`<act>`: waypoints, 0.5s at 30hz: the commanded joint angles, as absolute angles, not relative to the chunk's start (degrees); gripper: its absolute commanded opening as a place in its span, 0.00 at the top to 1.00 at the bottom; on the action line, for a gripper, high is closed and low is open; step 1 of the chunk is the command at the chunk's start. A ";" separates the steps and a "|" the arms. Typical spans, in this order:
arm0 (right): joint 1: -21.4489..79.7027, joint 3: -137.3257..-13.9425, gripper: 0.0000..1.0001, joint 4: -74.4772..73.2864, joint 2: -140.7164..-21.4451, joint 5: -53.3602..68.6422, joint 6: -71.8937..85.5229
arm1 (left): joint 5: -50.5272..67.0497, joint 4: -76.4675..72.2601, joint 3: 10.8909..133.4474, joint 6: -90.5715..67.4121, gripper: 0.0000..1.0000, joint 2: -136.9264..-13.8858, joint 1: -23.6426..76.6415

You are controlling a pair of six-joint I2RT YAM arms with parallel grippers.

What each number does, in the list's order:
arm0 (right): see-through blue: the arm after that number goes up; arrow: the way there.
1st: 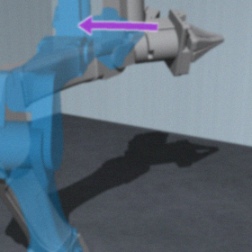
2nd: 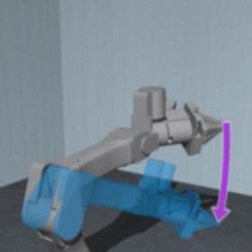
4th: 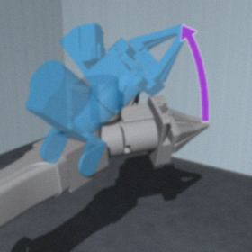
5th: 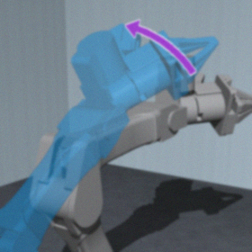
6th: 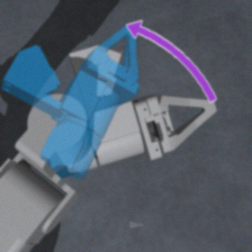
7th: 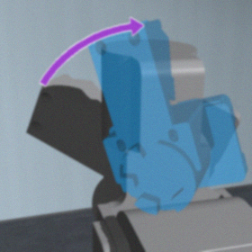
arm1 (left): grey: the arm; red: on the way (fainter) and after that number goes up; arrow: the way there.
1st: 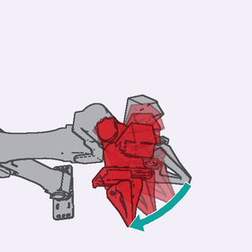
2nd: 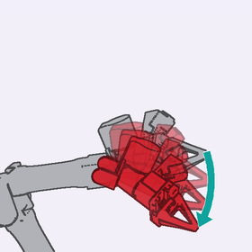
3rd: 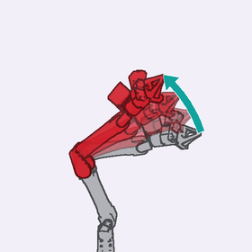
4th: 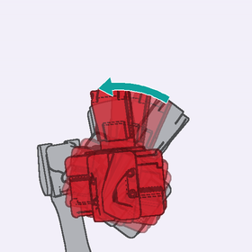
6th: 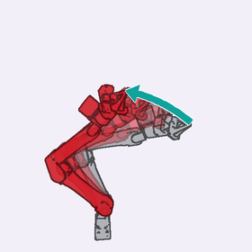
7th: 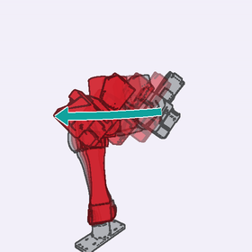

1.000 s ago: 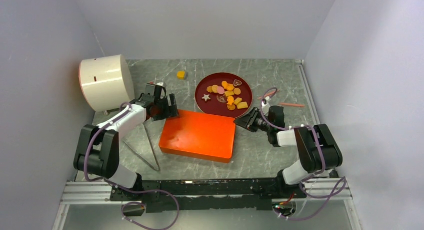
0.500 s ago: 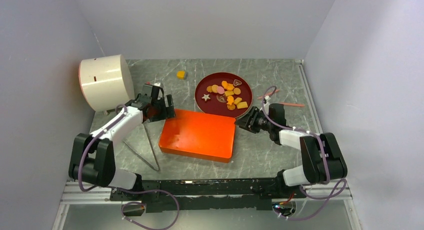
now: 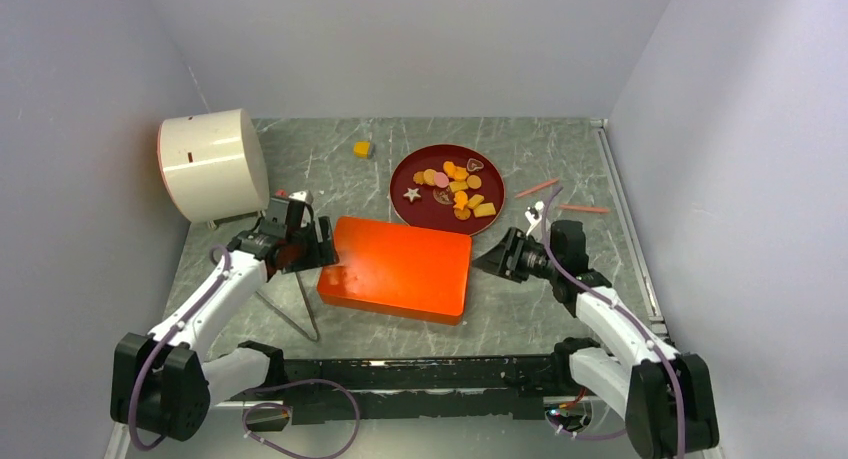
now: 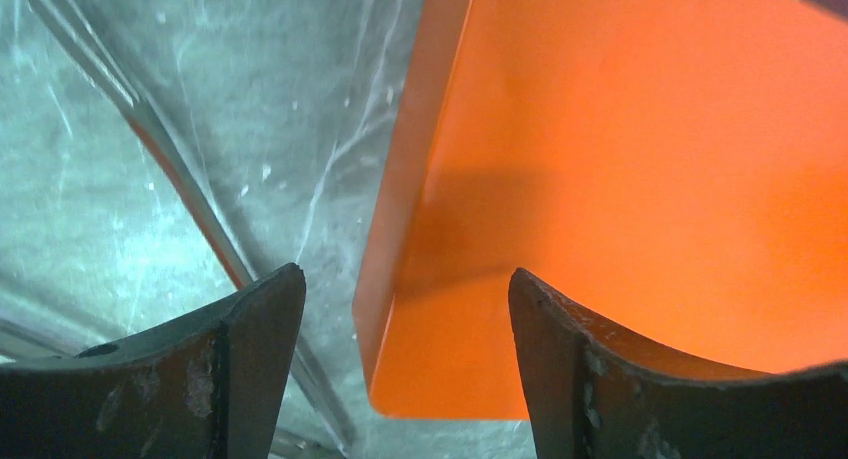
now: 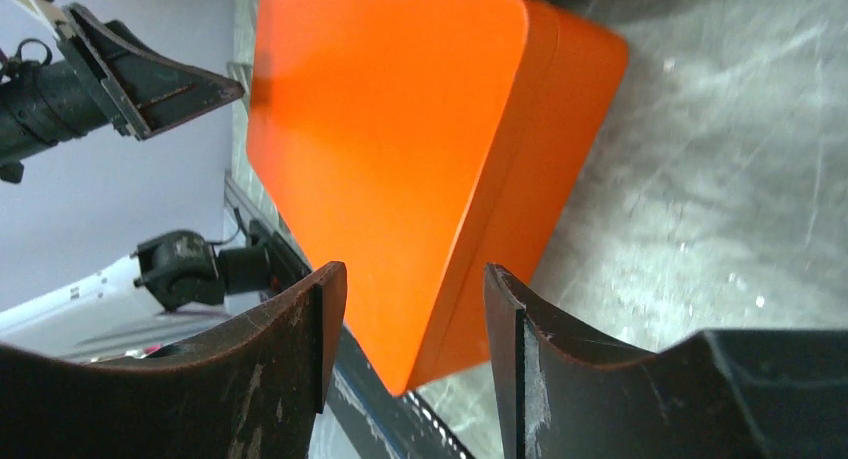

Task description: Pack the cookies

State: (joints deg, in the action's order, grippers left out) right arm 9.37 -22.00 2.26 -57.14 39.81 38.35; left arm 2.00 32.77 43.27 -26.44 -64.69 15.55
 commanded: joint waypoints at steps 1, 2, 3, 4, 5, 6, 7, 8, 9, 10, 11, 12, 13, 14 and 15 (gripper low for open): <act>10.16 -18.84 0.43 -5.01 -51.99 43.45 36.90 | 2.94 35.90 40.29 -27.69 0.22 -60.80 15.59; 10.54 -18.02 0.43 -5.39 -51.08 43.65 37.10 | 2.62 35.94 39.89 -27.97 0.22 -60.15 16.09; 11.00 -17.14 0.43 -5.20 -50.12 43.99 37.73 | 2.48 36.02 40.11 -28.25 0.22 -59.87 16.51; 11.66 -16.20 0.43 -4.55 -49.39 44.50 38.51 | 2.46 36.18 40.16 -28.76 0.22 -59.86 16.64; 12.89 -15.25 0.43 -3.52 -48.83 44.86 39.48 | 2.51 36.25 39.98 -29.05 0.22 -59.96 16.69; 13.86 -14.53 0.43 -2.66 -48.38 44.80 40.35 | 2.66 36.22 39.66 -29.38 0.23 -60.20 16.71; 15.28 -13.97 0.43 -1.75 -48.15 44.45 40.95 | 2.91 35.98 39.42 -29.70 0.23 -60.47 16.96; 16.93 -13.70 0.43 -1.11 -48.06 43.71 41.63 | 3.10 35.73 39.15 -30.08 0.23 -60.85 17.30; 18.82 -13.57 0.43 -0.50 -48.15 42.55 42.17 | 3.41 35.41 38.81 -30.60 0.23 -61.14 17.51; 20.90 -13.56 0.43 -0.29 -48.35 41.28 42.67 | 3.70 35.08 38.32 -31.06 0.24 -61.43 17.76; 22.86 -13.46 0.43 1.63 -48.79 39.84 43.16 | 4.03 34.66 37.86 -31.63 0.25 -61.68 17.98; 24.74 -13.51 0.43 2.08 -49.57 38.16 43.57 | 4.27 34.28 37.39 -32.04 0.25 -61.83 18.28; 26.11 -13.47 0.43 2.49 -50.17 36.86 44.09 | 4.57 33.92 36.89 -32.52 0.26 -61.87 18.56; 27.01 -13.39 0.44 2.83 -50.78 35.67 44.40 | 4.88 33.52 36.43 -33.00 0.26 -61.87 18.82; 27.48 -12.99 0.44 3.13 -51.16 34.77 44.68 | 4.98 33.27 35.93 -33.40 0.27 -61.79 19.15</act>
State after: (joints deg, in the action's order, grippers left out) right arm 24.43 -13.45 -1.76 -49.74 40.01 42.19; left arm 3.27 34.98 37.60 -30.81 -61.49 18.04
